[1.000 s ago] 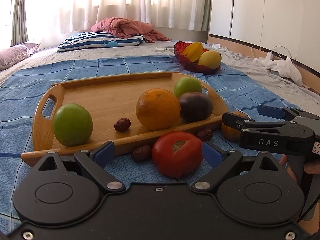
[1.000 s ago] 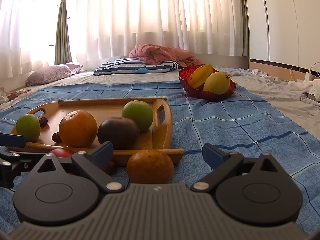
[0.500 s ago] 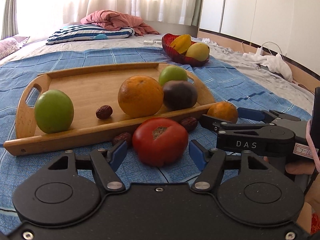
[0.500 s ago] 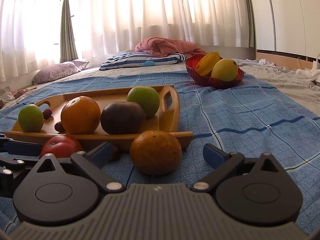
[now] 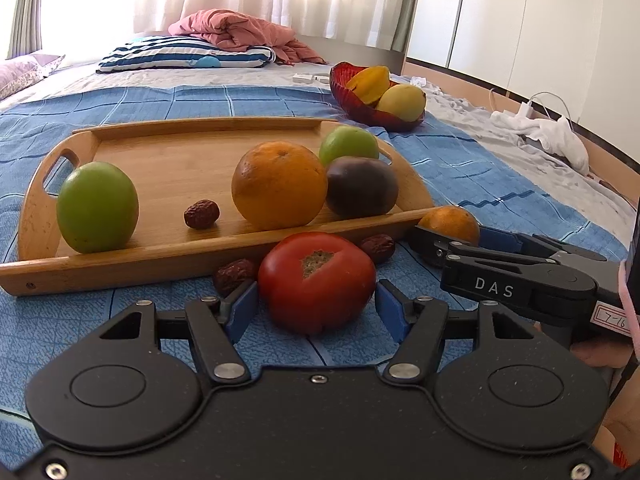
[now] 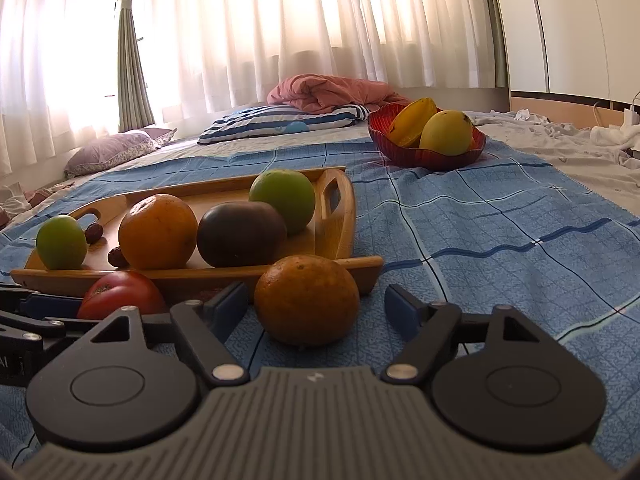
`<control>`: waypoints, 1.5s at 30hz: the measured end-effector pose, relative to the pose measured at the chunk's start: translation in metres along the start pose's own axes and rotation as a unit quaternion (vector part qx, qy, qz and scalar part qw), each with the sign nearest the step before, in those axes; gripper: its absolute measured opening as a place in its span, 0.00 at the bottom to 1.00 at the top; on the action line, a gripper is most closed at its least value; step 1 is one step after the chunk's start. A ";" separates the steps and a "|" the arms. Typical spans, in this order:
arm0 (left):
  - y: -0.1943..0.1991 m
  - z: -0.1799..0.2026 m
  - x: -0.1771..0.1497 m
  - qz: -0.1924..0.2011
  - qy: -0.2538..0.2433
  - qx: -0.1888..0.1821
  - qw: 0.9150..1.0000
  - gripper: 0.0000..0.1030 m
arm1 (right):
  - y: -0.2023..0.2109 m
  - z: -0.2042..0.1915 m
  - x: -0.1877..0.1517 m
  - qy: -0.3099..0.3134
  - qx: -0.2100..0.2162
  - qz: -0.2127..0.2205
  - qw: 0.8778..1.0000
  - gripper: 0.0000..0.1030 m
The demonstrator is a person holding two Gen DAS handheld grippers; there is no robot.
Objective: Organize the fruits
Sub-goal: 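Close the left tool on the red tomato while the right tool grasps the small orange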
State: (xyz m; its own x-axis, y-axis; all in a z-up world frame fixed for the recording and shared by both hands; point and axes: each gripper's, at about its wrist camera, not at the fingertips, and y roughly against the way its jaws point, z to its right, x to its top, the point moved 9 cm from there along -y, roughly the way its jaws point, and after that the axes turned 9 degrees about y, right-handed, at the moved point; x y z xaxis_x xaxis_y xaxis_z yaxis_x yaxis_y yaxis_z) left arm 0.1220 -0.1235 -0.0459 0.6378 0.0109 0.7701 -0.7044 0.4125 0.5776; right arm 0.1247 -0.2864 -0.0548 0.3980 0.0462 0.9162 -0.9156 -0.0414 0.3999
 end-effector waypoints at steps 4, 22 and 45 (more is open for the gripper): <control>-0.003 0.003 -0.002 0.002 0.005 0.004 1.000 0.66 | 0.001 0.001 0.000 -0.003 -0.002 0.002 1.000 0.74; -0.010 0.009 -0.002 0.029 0.035 0.060 0.997 0.64 | 0.006 0.002 0.000 -0.008 0.014 0.019 1.000 0.56; 0.013 0.019 -0.016 0.042 -0.034 0.076 0.996 0.61 | 0.005 -0.001 0.001 0.003 0.007 0.018 1.000 0.56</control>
State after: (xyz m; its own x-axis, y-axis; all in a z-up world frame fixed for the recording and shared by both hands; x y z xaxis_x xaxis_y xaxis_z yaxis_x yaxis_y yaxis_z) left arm 0.0971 -0.1359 -0.0453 0.5558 -0.0242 0.8309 -0.7968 0.2696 0.5408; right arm 0.1202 -0.2858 -0.0520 0.3638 0.0497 0.9302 -0.9288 -0.0566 0.3663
